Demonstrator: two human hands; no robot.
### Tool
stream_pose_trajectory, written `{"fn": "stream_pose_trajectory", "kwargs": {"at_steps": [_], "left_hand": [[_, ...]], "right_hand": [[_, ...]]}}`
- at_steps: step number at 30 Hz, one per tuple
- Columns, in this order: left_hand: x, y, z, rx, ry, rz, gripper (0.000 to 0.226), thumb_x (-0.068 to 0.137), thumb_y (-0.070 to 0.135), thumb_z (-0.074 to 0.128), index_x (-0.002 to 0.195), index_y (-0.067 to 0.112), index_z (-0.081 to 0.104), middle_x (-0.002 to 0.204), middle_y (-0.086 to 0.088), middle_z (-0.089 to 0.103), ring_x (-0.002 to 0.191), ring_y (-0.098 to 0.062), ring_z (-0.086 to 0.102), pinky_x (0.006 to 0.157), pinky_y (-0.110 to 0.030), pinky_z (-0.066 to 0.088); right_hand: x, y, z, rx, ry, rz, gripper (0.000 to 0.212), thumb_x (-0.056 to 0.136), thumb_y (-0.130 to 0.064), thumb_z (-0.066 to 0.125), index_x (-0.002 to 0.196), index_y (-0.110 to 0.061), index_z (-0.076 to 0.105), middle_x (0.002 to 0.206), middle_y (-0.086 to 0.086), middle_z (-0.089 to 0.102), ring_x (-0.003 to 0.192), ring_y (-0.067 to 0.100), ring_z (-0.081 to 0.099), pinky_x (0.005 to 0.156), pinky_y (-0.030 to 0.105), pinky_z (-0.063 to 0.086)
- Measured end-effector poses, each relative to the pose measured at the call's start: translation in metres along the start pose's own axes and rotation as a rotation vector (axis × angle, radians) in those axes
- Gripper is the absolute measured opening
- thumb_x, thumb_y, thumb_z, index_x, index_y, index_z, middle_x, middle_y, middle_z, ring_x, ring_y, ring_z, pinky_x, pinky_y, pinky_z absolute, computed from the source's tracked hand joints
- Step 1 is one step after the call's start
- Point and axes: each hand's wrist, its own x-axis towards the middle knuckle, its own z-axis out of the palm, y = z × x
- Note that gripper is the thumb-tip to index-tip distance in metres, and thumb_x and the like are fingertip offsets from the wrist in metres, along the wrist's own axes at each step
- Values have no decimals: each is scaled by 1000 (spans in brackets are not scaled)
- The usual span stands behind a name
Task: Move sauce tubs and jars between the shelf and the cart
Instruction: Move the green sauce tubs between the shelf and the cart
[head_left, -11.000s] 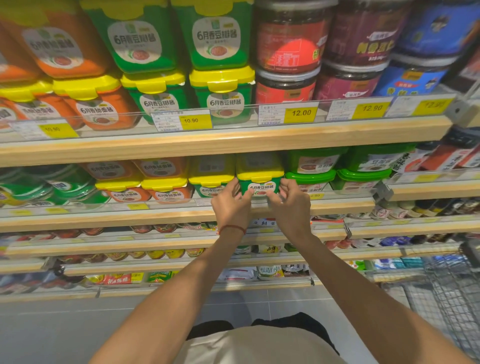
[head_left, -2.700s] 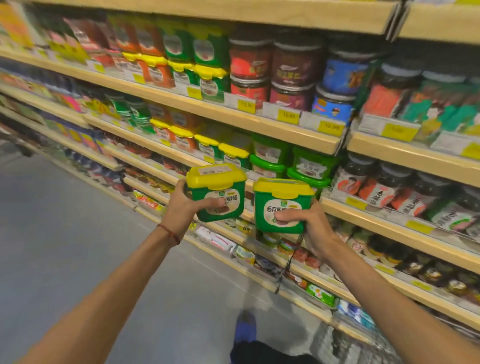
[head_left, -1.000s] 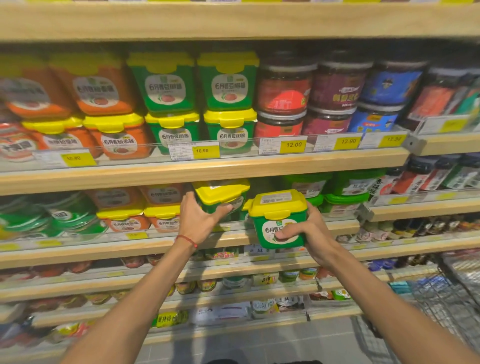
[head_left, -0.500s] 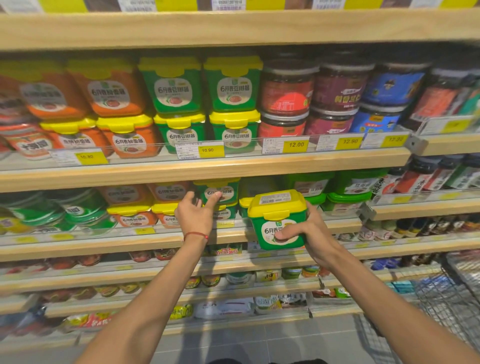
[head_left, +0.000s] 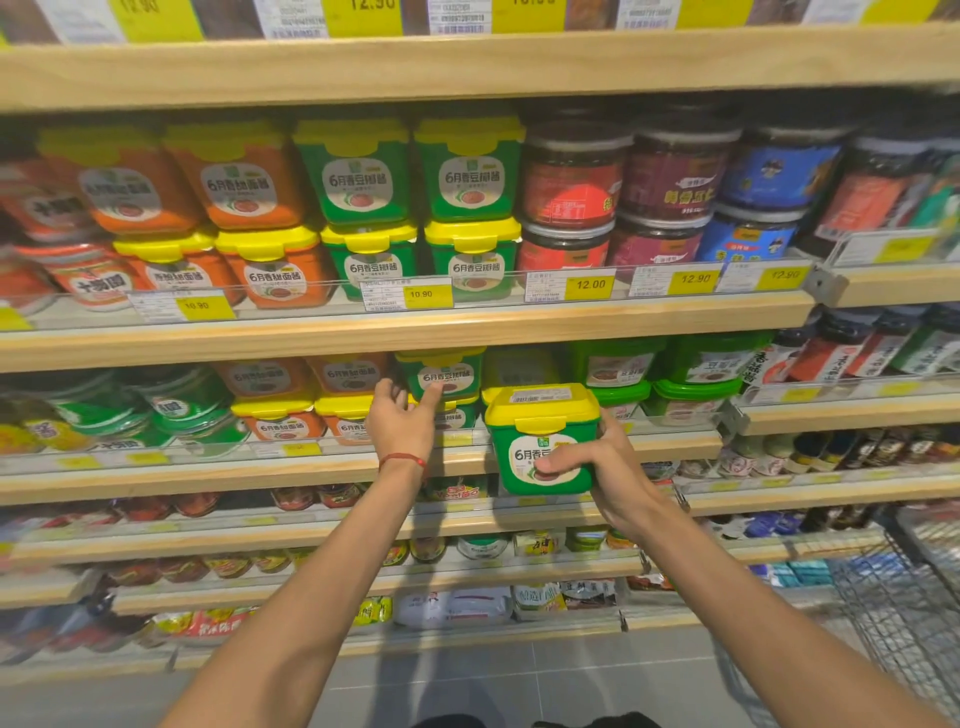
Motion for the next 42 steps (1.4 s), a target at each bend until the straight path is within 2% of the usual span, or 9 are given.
{"fn": "stream_pose_trajectory", "kwargs": {"at_steps": [5,7,9,12,16,20,28,34,42], "left_hand": [[-38,7,-3,-158,19,-51,36,88,4,72,121,9,57,112,-4,65,100,-17,65,105,-38,51],[-60,13,1,-242,-239,-148,27,80,9,67,107,10,65,100,-4,69,96,-21,66,99,-44,55],[-77,24,6,-289,-558,-207,28,78,14,59,105,10,68,97,-2,73,95,-17,67,87,-33,57],[-81,32,10,-78,-715,-76,20,90,11,65,110,14,64,98,5,74,88,-9,70,73,-23,56],[-75,19,8,74,-692,140,26,95,9,67,118,20,63,110,6,72,98,-5,70,81,-20,55],[-78,13,12,81,-588,290,43,90,0,71,132,3,60,116,4,71,101,9,66,85,-10,50],[-68,-2,25,21,-384,298,62,79,-4,80,138,6,61,126,-2,71,119,-6,64,93,-12,50],[-55,-7,38,19,-373,278,69,78,-5,81,142,5,56,134,-3,67,128,-9,59,103,-22,51],[-49,-9,47,9,-305,226,72,74,3,87,140,10,60,117,26,70,120,4,60,103,-25,52]], "right_hand": [[-4,-1,3,65,10,3,91,41,6,85,128,-1,58,109,19,78,97,41,77,85,52,63],[-3,-1,3,100,25,-4,85,41,4,86,123,-1,61,106,18,78,95,39,77,81,49,64],[0,-1,2,109,42,-12,95,38,-3,92,127,1,60,114,22,76,103,43,74,87,55,63],[2,-2,0,44,46,-26,111,39,-11,98,139,-6,52,127,20,71,115,41,71,98,58,59],[3,-15,-7,-165,-58,-94,105,53,-6,95,144,-16,44,131,8,70,117,26,71,97,41,60],[7,-22,-13,-311,-143,-220,100,69,9,91,151,-11,38,140,5,66,124,14,68,99,28,56],[16,-12,-7,-482,90,-398,97,72,-5,94,155,-21,47,134,-19,67,123,-15,56,100,8,46],[24,5,-4,-525,298,-444,87,68,-18,98,146,-16,61,122,-10,76,116,6,70,103,36,58],[26,7,-14,-511,175,-480,62,102,-17,66,159,-18,43,141,0,67,135,21,60,112,54,49]]}}
